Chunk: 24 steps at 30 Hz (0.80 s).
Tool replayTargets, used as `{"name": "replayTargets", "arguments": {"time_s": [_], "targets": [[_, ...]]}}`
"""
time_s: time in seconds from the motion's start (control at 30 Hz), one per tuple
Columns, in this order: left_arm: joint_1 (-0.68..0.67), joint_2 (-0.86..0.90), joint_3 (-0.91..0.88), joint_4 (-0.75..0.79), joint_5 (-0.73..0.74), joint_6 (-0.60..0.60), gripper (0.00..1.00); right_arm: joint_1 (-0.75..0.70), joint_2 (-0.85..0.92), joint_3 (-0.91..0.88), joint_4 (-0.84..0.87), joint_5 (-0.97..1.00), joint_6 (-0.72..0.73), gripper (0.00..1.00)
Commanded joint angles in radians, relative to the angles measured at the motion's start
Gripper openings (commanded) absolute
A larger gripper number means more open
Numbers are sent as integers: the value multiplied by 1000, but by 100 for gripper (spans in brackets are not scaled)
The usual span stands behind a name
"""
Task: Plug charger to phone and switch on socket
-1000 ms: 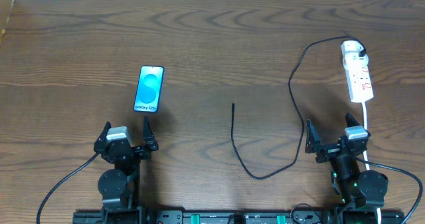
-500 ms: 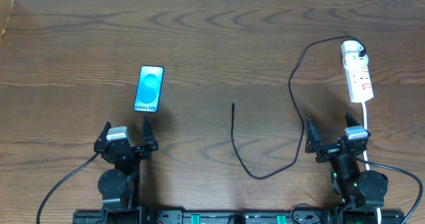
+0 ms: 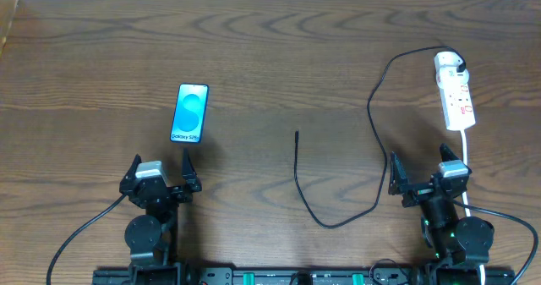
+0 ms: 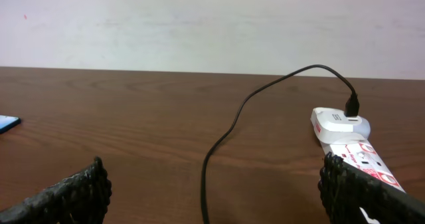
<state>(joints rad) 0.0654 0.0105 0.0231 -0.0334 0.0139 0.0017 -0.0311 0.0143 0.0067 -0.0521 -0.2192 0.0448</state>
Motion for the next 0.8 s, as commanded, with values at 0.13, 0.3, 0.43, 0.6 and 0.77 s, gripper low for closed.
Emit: {"name": "replayTargets", "arguments": {"time_s": [0.13,0.3,0.43,0.6,0.77], "targets": [[5,1,11,-22,-3,16,95,13,-10,-1,-7,11,3,99],[5,1,45,-2,-3,16,95,13,-10,-1,-7,11,3,99],[5,1,91,0,-3,16,95,13,-10,-1,-7,11,3,99],[5,8,145,-3,-3,16,95,13,-10,-1,-7,11,3,99],[5,68,216,-8,-3,17,95,13,-10,-1,-7,11,3,99]]}}
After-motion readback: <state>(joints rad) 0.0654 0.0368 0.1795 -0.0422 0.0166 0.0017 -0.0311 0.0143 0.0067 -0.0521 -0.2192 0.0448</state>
